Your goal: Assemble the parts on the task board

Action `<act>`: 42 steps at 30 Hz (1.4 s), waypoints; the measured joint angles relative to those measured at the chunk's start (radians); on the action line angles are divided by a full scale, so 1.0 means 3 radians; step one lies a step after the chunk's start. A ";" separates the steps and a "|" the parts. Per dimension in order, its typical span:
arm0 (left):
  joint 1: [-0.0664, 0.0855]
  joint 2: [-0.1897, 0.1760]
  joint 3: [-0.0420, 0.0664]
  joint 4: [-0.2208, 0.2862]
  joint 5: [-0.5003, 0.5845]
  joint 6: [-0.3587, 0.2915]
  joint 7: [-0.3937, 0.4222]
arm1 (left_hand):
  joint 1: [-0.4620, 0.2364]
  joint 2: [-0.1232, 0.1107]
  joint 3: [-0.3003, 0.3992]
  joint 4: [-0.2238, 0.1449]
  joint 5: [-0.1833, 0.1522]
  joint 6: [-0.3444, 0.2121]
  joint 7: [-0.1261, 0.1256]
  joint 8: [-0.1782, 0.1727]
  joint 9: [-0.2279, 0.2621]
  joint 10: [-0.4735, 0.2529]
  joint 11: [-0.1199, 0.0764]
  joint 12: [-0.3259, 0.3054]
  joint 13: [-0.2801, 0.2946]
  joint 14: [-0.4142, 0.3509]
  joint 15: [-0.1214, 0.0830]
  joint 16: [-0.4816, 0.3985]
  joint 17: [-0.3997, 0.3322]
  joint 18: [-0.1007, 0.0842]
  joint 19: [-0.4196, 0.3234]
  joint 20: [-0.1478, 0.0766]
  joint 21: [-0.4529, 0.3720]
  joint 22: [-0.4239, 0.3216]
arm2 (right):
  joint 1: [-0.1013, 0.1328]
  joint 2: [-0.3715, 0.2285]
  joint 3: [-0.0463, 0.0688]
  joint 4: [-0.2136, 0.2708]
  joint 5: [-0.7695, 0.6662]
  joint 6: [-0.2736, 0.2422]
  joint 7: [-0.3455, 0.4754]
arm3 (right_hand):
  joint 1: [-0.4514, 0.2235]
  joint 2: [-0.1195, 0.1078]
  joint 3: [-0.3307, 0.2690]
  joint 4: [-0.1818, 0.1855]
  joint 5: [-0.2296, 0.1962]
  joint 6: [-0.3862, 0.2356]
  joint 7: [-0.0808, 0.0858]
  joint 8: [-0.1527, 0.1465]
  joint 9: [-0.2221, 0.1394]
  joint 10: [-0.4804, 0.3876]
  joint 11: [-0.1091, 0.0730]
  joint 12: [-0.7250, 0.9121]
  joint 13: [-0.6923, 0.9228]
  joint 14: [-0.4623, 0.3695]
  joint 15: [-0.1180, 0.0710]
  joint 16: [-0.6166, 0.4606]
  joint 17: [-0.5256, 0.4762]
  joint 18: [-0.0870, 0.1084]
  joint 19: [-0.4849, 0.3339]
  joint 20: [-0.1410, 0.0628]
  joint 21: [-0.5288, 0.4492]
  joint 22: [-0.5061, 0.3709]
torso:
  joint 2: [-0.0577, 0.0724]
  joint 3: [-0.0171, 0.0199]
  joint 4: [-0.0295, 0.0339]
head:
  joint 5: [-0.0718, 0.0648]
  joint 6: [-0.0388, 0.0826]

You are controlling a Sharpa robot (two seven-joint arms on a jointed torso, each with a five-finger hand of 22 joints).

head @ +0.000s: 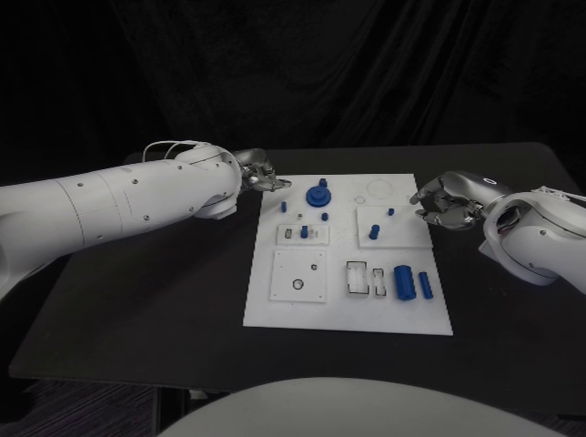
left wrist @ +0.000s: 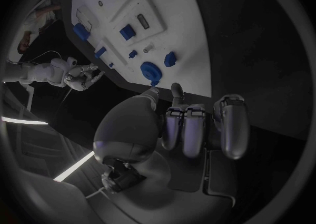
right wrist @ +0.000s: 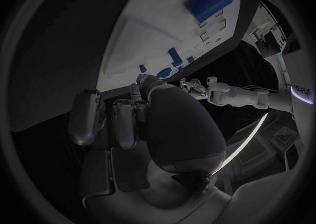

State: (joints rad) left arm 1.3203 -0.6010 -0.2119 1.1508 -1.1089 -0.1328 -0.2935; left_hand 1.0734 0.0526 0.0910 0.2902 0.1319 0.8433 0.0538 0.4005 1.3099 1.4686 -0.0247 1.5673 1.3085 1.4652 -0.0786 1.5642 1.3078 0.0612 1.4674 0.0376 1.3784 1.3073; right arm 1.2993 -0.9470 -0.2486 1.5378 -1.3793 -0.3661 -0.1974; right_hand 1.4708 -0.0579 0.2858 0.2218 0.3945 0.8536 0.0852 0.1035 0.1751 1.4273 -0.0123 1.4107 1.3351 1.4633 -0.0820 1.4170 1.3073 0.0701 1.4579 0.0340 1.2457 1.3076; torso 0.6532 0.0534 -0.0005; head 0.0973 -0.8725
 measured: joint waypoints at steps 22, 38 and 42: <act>-0.0097 0.0115 0.0000 -0.0142 -0.0008 0.0269 -0.0118 | -0.0107 0.0056 -0.0123 -0.0011 -0.0063 0.0108 -0.0025 -0.0006 0.0000 0.0000 0.0000 0.0000 0.0000 0.0000 0.0000 0.0000 -0.0001 0.0000 0.0000 0.0000 0.0000 0.0000 | 0.0000 0.0006 0.0000 0.0003 0.0001 0.0001 0.0001 | 0.0000 0.0000 0.0000 0.0000 0.0013 0.0000 0.0000 0.0000 0.0000 0.0000 0.0000 0.0000 0.0000 0.0000 0.0000 0.0000 0.0000 0.0000 0.0000 0.0000 0.0000 -0.0001 | 0.0002 -0.0002 -0.0001 | -0.0004 0.0000; -0.0121 0.0124 0.0000 -0.0157 -0.0011 0.0272 -0.0072 | -0.0046 0.0092 -0.0149 -0.0038 0.0059 0.0119 -0.0036 -0.0006 0.0000 0.0000 0.0000 0.0000 0.0000 0.0000 0.0000 0.0000 -0.0001 0.0000 0.0000 0.0000 -0.0027 0.0000 | 0.0000 0.0017 0.0001 -0.0008 0.0001 0.0005 0.0001 | 0.0000 0.0000 0.0000 0.0000 0.0013 0.0000 0.0000 0.0000 0.0000 0.0000 0.0000 0.0001 0.0000 0.0000 0.0000 0.0000 0.0000 0.0000 0.0000 0.0000 0.0000 -0.0001 | -0.0002 -0.0002 -0.0005 | 0.0017 0.0000; -0.0122 0.0125 0.0000 -0.0155 -0.0011 0.0269 -0.0049 | -0.0039 0.0086 -0.0155 -0.0044 0.0075 0.0119 -0.0036 -0.0006 0.0000 0.0000 0.0000 0.0000 0.0000 0.0000 0.0000 0.0000 -0.0001 0.0000 0.0000 0.0000 -0.0027 0.0000 | 0.0000 0.0020 0.0000 -0.0011 0.0001 0.0007 0.0000 | 0.0000 0.0000 0.0018 0.0000 0.0013 0.0000 0.0000 0.0000 0.0000 0.0000 0.0000 0.0001 0.0000 0.0000 0.0000 0.0000 0.0000 0.0000 0.0000 0.0000 0.0000 0.0002 | -0.0002 -0.0002 -0.0004 | 0.0017 0.0000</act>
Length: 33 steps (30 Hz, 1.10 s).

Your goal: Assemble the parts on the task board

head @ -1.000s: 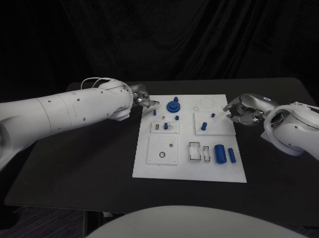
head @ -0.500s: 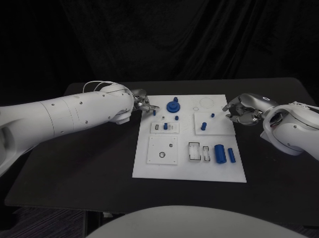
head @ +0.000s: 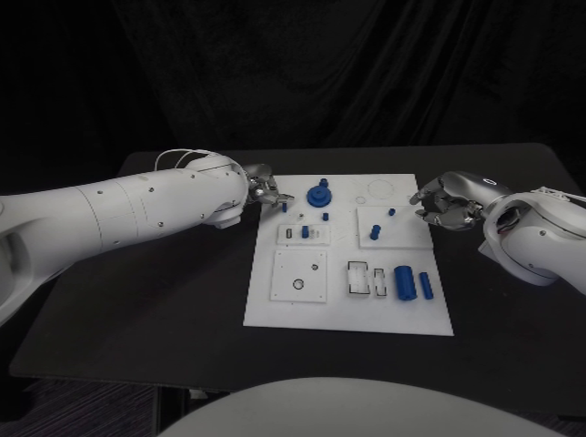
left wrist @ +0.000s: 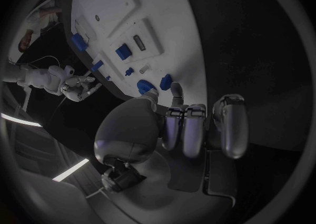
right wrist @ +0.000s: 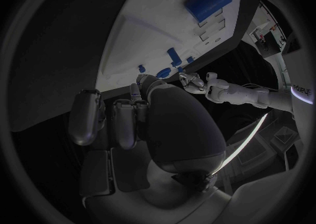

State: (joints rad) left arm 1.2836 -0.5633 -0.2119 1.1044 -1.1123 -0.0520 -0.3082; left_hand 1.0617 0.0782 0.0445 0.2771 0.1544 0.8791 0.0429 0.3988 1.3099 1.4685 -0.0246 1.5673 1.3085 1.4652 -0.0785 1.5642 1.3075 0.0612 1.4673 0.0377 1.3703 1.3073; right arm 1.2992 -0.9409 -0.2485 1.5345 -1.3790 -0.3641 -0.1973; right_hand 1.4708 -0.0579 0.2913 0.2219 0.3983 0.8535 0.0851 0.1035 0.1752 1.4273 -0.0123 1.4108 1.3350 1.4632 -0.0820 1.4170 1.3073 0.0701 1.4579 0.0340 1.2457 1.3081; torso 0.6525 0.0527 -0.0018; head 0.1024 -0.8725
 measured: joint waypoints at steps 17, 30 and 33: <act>-0.0013 0.0027 -0.0001 -0.0036 -0.0001 0.0003 0.0033 | 0.0119 0.0022 0.0015 -0.0052 0.0140 -0.0019 0.0019 -0.0087 0.0000 0.0000 0.0000 0.0000 0.0000 0.0000 0.0000 0.0000 0.0000 0.0000 0.0000 0.0000 -0.0026 0.0000 | -0.0001 0.0009 0.0000 -0.0005 0.0001 0.0011 -0.0003 | 0.0000 0.0000 0.0000 0.0000 0.0000 0.0000 0.0000 0.0000 0.0000 0.0000 0.0000 0.0000 0.0000 0.0000 0.0000 0.0000 0.0000 0.0000 0.0000 0.0000 0.0000 -0.0001 | 0.0002 0.0001 0.0003 | -0.0005 0.0000; -0.0035 0.0059 -0.0001 -0.0062 -0.0002 0.0025 0.0032 | 0.0195 0.0028 0.0042 -0.0097 0.0227 -0.0019 0.0018 -0.0116 0.0000 0.0000 0.0000 0.0000 0.0000 0.0000 0.0000 0.0000 0.0000 0.0000 0.0000 0.0000 -0.0040 0.0003 | -0.0001 0.0021 0.0000 -0.0010 0.0001 0.0020 -0.0003 | 0.0000 0.0000 0.0000 0.0000 0.0000 0.0000 0.0000 0.0000 0.0000 0.0000 0.0000 0.0000 0.0000 0.0000 0.0000 0.0000 0.0000 0.0000 0.0000 0.0000 0.0000 -0.0001 | 0.0002 0.0003 0.0001 | -0.0003 0.0000; -0.0035 0.0062 0.0000 -0.0063 -0.0002 0.0031 0.0032 | 0.0195 0.0028 0.0042 -0.0097 0.0243 -0.0019 0.0018 -0.0116 0.0000 0.0000 0.0000 0.0000 0.0000 0.0000 0.0000 0.0000 0.0000 0.0000 0.0000 0.0000 -0.0040 0.0003 | -0.0002 0.0021 0.0000 -0.0011 0.0001 0.0022 -0.0003 | 0.0000 0.0000 0.0000 0.0000 0.0000 0.0000 0.0000 0.0000 0.0000 0.0000 0.0000 0.0000 0.0000 0.0000 0.0000 0.0000 0.0000 0.0000 0.0000 0.0000 0.0000 -0.0001 | 0.0002 0.0003 0.0001 | -0.0006 0.0000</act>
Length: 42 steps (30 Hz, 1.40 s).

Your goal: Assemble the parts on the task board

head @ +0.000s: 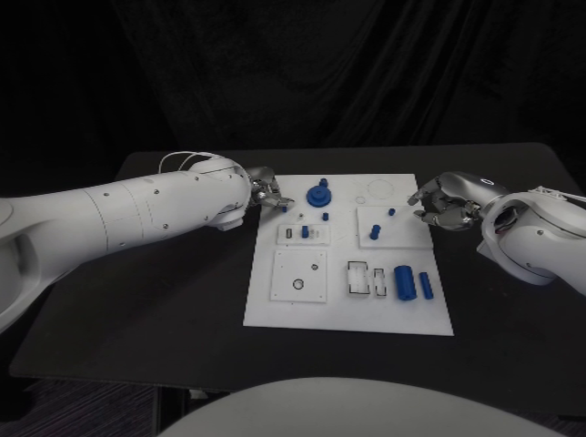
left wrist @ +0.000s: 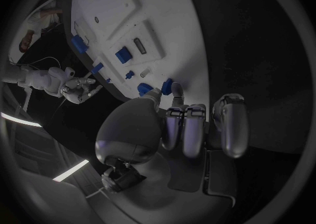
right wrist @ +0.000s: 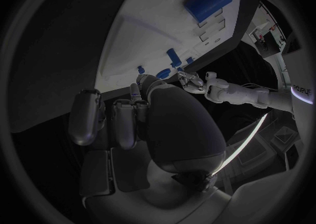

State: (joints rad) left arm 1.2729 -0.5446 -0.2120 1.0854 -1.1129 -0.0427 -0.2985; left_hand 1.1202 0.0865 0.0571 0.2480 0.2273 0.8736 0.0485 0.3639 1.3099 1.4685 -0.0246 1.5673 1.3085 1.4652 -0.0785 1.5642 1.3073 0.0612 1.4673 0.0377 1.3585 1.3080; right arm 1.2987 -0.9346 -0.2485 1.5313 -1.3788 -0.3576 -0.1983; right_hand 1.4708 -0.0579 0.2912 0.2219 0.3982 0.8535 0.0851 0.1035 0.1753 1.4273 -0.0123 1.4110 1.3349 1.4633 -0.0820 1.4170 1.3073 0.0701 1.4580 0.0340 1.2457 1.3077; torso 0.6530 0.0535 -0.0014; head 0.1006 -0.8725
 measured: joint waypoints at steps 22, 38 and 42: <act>-0.0012 -0.0009 0.0001 0.0000 0.0000 0.0030 0.0009 | 0.0249 -0.0050 0.0319 -0.0179 0.0541 -0.0012 -0.0012 -0.0116 -0.0003 0.0000 0.0000 0.0000 0.0000 0.0000 0.0000 0.0000 0.0000 0.0000 0.0000 0.0000 -0.0025 -0.0001 | -0.0001 0.0002 0.0000 -0.0004 0.0000 0.0017 -0.0003 | 0.0000 0.0000 0.0009 -0.0009 0.0000 0.0000 0.0000 0.0000 0.0000 0.0000 0.0000 0.0000 0.0000 0.0000 0.0000 0.0000 0.0002 0.0000 0.0000 0.0000 0.0000 -0.0001 | -0.0001 0.0000 0.0001 | 0.0014 0.0000; -0.0020 -0.0116 0.0000 0.0121 -0.0001 -0.0036 0.0076 | 0.0298 -0.0238 0.0887 -0.0328 0.0710 0.0017 -0.0007 -0.0155 -0.0008 0.0000 0.0000 0.0000 0.0000 0.0000 0.0000 0.0000 0.0002 0.0000 -0.0013 -0.0012 -0.0025 -0.0001 | -0.0001 -0.0008 0.0000 -0.0005 0.0000 0.0031 -0.0007 | 0.0000 0.0000 0.0009 -0.0009 0.0000 0.0000 0.0000 0.0000 0.0000 0.0000 0.0000 0.0000 0.0000 0.0000 0.0000 0.0000 0.0002 0.0000 0.0000 0.0000 -0.0022 -0.0001 | -0.0001 -0.0001 0.0003 | 0.0019 0.0000; -0.0020 -0.0209 0.0000 0.0247 -0.0001 -0.0141 0.0121 | 0.0282 -0.0278 0.0985 -0.0349 0.0730 0.0027 -0.0026 -0.0155 -0.0007 0.0000 0.0000 0.0000 0.0000 0.0000 0.0000 0.0000 0.0002 0.0000 -0.0013 -0.0012 -0.0025 -0.0001 | -0.0002 -0.0017 0.0000 -0.0004 0.0000 0.0034 -0.0009 | 0.0000 0.0000 0.0009 -0.0009 0.0000 0.0000 0.0000 0.0000 0.0000 0.0000 0.0000 0.0000 0.0000 0.0000 0.0000 0.0000 0.0002 0.0000 0.0000 0.0000 -0.0022 -0.0001 | -0.0001 -0.0001 0.0003 | 0.0012 0.0000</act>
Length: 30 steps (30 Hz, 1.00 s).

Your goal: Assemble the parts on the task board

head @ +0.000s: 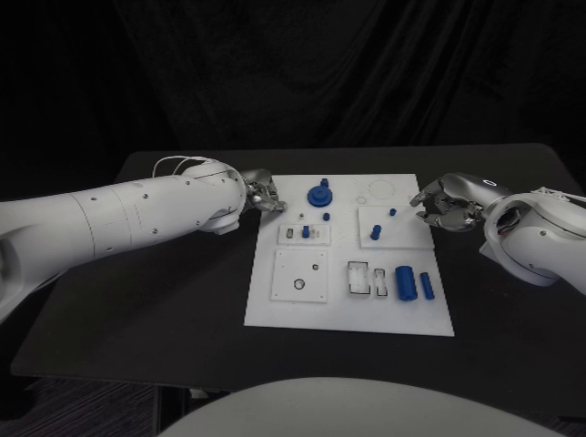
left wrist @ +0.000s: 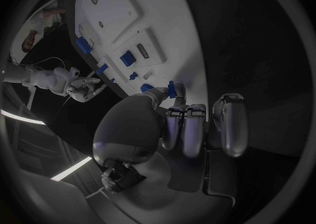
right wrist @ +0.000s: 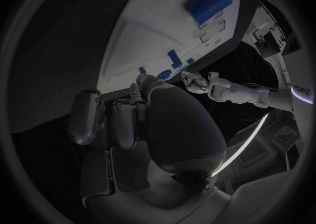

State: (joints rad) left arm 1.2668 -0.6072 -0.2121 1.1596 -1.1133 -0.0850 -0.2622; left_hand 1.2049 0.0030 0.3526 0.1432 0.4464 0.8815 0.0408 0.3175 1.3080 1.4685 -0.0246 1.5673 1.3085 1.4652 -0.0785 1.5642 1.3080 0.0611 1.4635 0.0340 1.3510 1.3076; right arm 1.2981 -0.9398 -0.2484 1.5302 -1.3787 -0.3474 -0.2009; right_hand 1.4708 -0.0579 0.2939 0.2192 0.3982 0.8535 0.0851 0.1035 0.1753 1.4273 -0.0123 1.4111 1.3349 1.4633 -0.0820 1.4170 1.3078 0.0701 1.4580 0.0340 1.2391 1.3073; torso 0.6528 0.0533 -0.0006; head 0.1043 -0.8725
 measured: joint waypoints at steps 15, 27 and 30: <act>0.0000 -0.0416 0.0000 0.0739 -0.0001 -0.0224 -0.0008 | -0.0119 -0.0118 0.0267 -0.0026 -0.0234 0.0017 -0.0017 0.0000 0.0000 -0.0012 -0.0012 0.0000 0.0000 0.0000 0.0000 0.0000 -0.0001 0.0000 0.0012 -0.0012 0.0000 0.0000 | -0.0001 -0.0011 0.0000 -0.0001 0.0000 0.0009 -0.0009 | 0.0000 0.0000 0.0000 0.0000 0.0000 0.0000 0.0000 0.0000 0.0000 0.0000 0.0000 0.0001 0.0000 0.0000 0.0000 0.0000 0.0000 0.0000 0.0000 0.0000 0.0000 0.0003 | -0.0001 -0.0002 0.0001 | 0.0019 0.0000; -0.0059 -0.0467 0.0001 0.0820 -0.0001 -0.0222 -0.0082 | -0.0242 -0.0082 0.0313 -0.0036 -0.0331 0.0017 -0.0016 0.0013 0.0000 -0.0012 -0.0012 0.0000 0.0000 0.0000 0.0000 0.0000 -0.0001 0.0000 0.0012 -0.0012 0.0000 -0.0001 | -0.0002 -0.0023 0.0000 0.0003 0.0000 0.0013 -0.0014 | 0.0000 0.0000 0.0000 0.0000 0.0000 0.0000 0.0000 0.0000 -0.0003 0.0000 0.0000 0.0001 0.0000 0.0000 0.0000 0.0000 -0.0001 0.0000 0.0000 0.0000 0.0000 0.0002 | -0.0004 0.0003 0.0007 | -0.0001 0.0000; -0.0086 -0.0460 -0.0001 0.0821 -0.0001 -0.0224 -0.0082 | -0.0242 -0.0082 0.0310 -0.0034 -0.0331 0.0018 -0.0016 0.0013 0.0000 -0.0012 -0.0012 0.0000 0.0000 0.0000 0.0000 0.0000 -0.0001 0.0000 0.0012 -0.0012 -0.0017 -0.0001 | -0.0002 -0.0026 0.0000 0.0007 0.0000 0.0014 -0.0015 | 0.0000 0.0000 0.0000 0.0000 0.0000 0.0000 0.0000 0.0000 -0.0003 0.0000 0.0000 0.0001 0.0000 0.0000 0.0000 0.0000 -0.0001 0.0000 0.0000 0.0000 0.0000 0.0002 | -0.0004 0.0002 0.0007 | 0.0001 0.0000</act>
State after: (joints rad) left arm 1.2409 -0.7453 -0.2123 1.4059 -1.1136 -0.1522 -0.2868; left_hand 1.1322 -0.0217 0.4457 0.1330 0.3470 0.8868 0.0359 0.3215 1.3080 1.4648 -0.0282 1.5673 1.3085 1.4652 -0.0785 1.5643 1.3077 0.0611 1.4672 0.0305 1.3460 1.3075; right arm 1.2977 -0.9475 -0.2485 1.5322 -1.3787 -0.3432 -0.2055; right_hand 1.4708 -0.0579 0.2939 0.2192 0.3981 0.8535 0.0851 0.1035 0.1743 1.4273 -0.0123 1.4113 1.3349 1.4633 -0.0820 1.4170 1.3076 0.0700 1.4579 0.0340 1.2391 1.3078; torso 0.6516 0.0539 0.0014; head 0.1046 -0.8725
